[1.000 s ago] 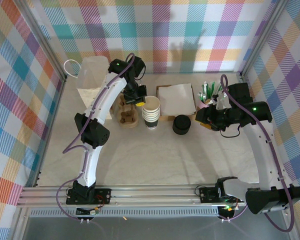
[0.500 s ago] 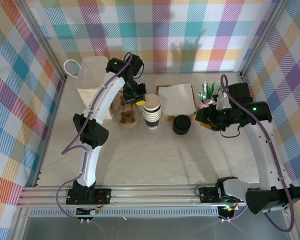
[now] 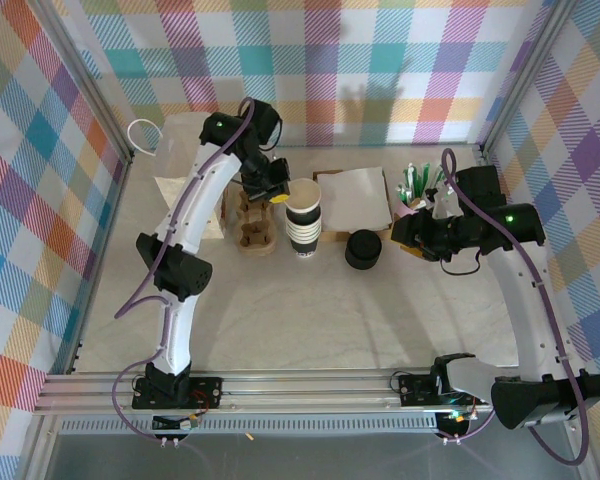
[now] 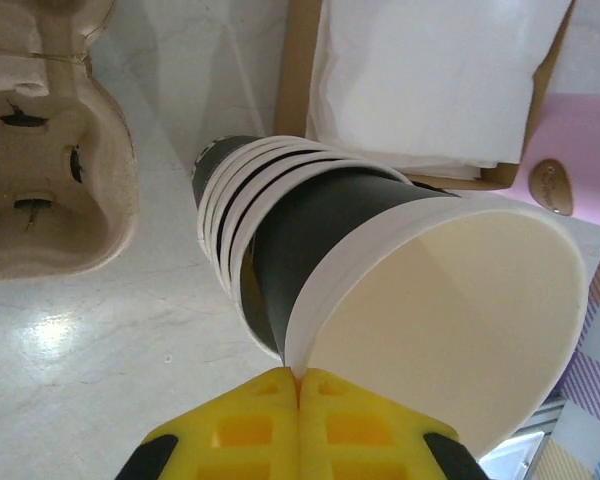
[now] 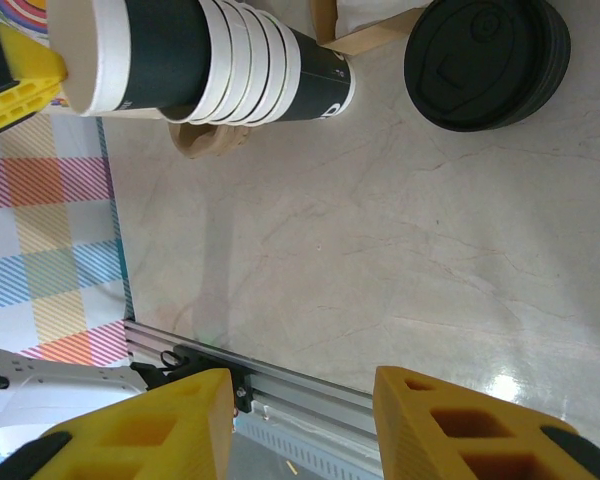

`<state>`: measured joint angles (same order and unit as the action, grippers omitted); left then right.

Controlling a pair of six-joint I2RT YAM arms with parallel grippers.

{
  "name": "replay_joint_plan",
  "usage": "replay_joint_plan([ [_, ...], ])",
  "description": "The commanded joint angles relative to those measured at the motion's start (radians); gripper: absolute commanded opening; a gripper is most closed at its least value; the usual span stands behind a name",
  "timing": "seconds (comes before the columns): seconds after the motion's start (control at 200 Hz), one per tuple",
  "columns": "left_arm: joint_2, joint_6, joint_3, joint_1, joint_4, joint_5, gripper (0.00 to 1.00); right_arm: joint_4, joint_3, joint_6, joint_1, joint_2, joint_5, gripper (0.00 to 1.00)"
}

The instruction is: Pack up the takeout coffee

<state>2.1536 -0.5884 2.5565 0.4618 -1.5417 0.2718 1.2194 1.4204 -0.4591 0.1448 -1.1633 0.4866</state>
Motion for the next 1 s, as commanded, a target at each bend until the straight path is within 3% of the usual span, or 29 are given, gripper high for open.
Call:
replay_joint_plan([
  [0.0, -0.055, -0.027, 0.035, -0.011, 0.001, 0.023, 0.00, -0.008, 0.031, 0.007, 0.007, 0.027, -0.002, 0.42],
  [0.33, -0.119, -0.021, 0.045, -0.012, -0.017, -0.032, 0.00, -0.044, 0.040, -0.011, 0.006, 0.069, -0.037, 0.41],
  [0.995, -0.249, -0.062, 0.060, -0.045, -0.058, -0.013, 0.00, -0.086, 0.098, -0.064, 0.006, 0.055, -0.024, 0.41],
])
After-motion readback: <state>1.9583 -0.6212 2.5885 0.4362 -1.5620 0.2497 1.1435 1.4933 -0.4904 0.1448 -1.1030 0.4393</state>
